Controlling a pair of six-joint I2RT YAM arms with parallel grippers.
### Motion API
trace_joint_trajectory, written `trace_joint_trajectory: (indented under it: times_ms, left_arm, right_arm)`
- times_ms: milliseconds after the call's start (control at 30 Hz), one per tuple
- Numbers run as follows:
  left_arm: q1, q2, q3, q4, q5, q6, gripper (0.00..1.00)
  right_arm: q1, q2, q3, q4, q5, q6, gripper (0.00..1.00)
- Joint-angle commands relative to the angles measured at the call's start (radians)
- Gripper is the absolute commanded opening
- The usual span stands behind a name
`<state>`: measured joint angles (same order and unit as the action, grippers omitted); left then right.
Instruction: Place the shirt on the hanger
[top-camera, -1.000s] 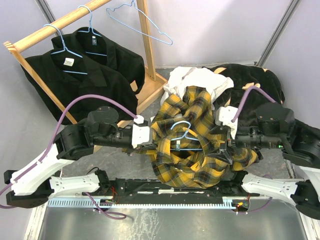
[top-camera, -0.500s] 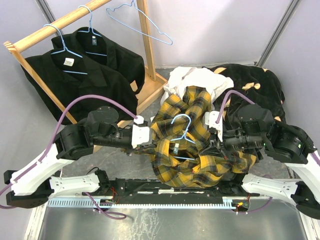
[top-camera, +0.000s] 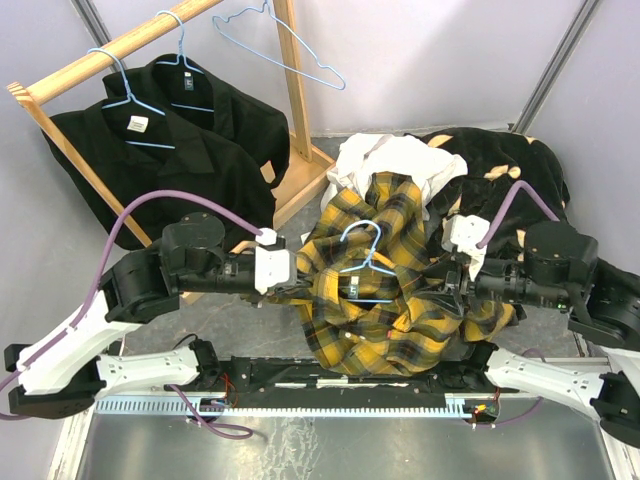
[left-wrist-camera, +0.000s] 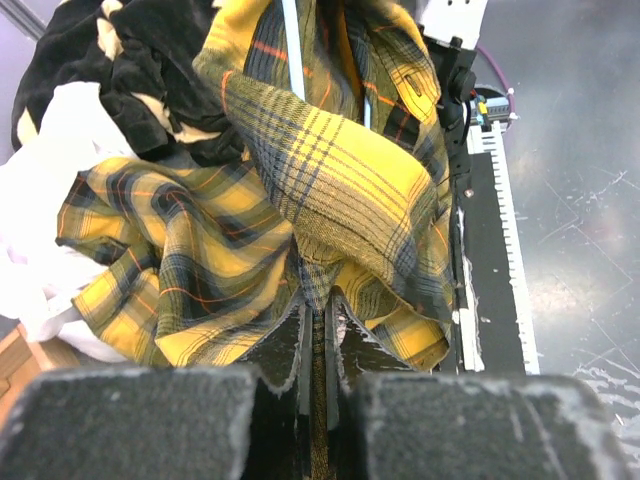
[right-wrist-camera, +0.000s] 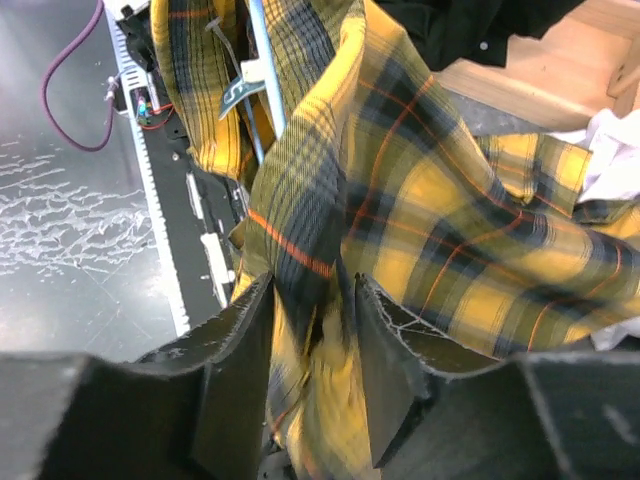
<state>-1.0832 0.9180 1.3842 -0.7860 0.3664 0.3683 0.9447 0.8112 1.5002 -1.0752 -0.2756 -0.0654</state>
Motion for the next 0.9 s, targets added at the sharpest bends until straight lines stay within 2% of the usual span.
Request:
trace_joint_trajectory:
  times_ms: [0,100,233,433,633,767,867]
  left_arm:
    - [0.002,-0.053,0.019,-0.018,0.014,0.011,0.03]
    - [0.001,-0.061,0.018,-0.018,0.029,0.014,0.03]
    - [0.002,-0.073,0.017,-0.019,0.048,0.025,0.03]
    - [0.002,-0.074,0.026,-0.028,0.065,0.042,0.03]
    - [0.002,-0.074,0.032,-0.026,0.081,0.044,0.03]
    - [0.002,-0.078,0.024,-0.016,0.083,0.038,0.03]
    - [0.002,-0.079,0.021,-0.015,0.076,0.036,0.03]
  right_arm:
    - [-0.01,0.015,0.091,-0.069,-0.066,-0.019,0.52]
    - [-0.009,0.054,0.131,-0.152,-0.139,-0.04,0.59]
    - [-0.009,0.057,0.115,-0.193,-0.11,-0.049,0.64]
    - [-0.009,0.055,0.079,-0.17,-0.139,-0.027,0.67]
    - [-0.01,0.049,0.02,-0.119,-0.1,-0.003,0.68]
    - [-0.009,0.044,-0.03,-0.039,-0.151,0.03,0.64]
    - [-0.009,0.054,-0.042,-0.021,-0.173,0.037,0.48]
